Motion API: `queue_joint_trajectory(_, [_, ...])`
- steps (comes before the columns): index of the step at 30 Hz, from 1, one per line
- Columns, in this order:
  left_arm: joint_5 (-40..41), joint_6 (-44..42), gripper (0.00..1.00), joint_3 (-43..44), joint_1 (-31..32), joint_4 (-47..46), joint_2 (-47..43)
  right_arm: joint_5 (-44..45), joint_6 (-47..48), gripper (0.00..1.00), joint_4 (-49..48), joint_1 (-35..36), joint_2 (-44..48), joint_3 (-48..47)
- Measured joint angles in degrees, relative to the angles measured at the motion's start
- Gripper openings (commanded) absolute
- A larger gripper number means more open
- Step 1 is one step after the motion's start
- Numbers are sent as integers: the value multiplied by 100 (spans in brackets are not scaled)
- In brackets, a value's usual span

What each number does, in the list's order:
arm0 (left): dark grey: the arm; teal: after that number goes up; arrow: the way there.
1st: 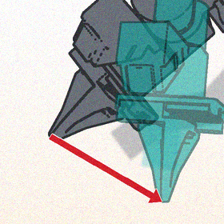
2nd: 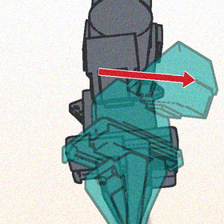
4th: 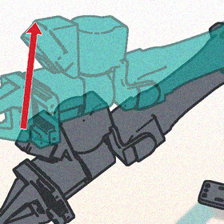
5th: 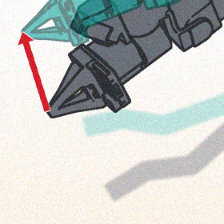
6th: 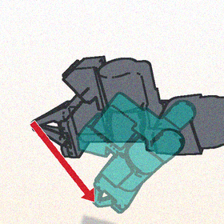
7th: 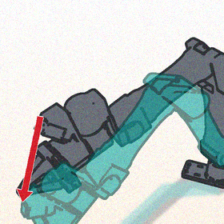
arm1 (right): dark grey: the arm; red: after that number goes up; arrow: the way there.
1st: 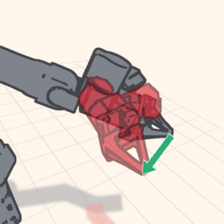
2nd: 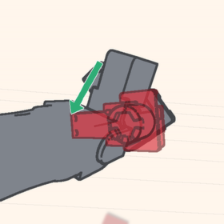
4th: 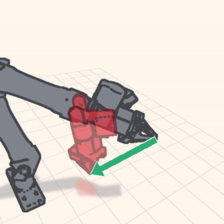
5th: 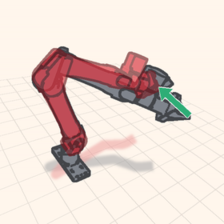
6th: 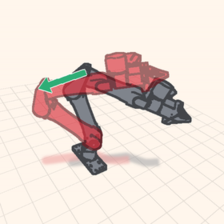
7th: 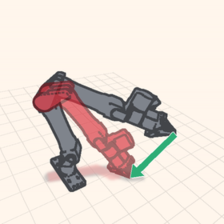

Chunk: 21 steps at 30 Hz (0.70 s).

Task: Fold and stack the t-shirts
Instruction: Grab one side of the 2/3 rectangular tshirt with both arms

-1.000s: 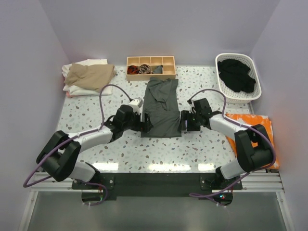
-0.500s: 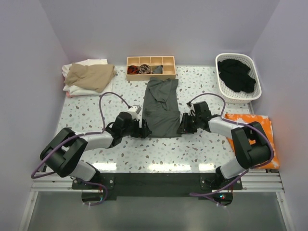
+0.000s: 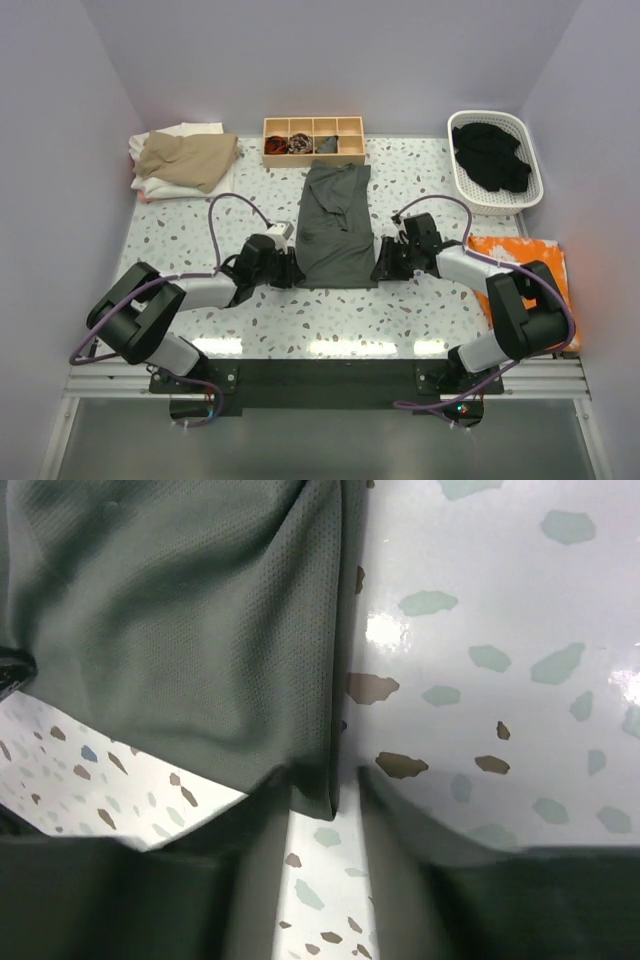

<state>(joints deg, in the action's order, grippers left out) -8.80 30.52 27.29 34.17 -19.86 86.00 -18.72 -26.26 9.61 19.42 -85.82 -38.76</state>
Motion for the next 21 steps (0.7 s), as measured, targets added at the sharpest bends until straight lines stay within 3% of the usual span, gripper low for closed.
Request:
queue_joint_trajectory(1, [4,-15,64,7,2,11,-33,20,24,54,33,0,28,0])
queue_joint_trajectory(2, [2,-35,100,9,2,15,-44,-15,31,55,33,-4,52,0])
queue_joint_trajectory(11, [28,-114,100,-227,4,-90,-485,-26,-2,59,81,-4,466,256])
queue_joint_trajectory(17, [31,-111,99,-621,2,-490,-699,-302,-315,58,-409,-17,540,579])
queue_joint_trajectory(19, [0,-109,91,-654,0,-662,-632,-452,-422,57,-651,-26,468,643])
queue_joint_trajectory(21, [-48,-96,75,-662,0,-852,-514,-608,-533,57,-898,-31,356,667])
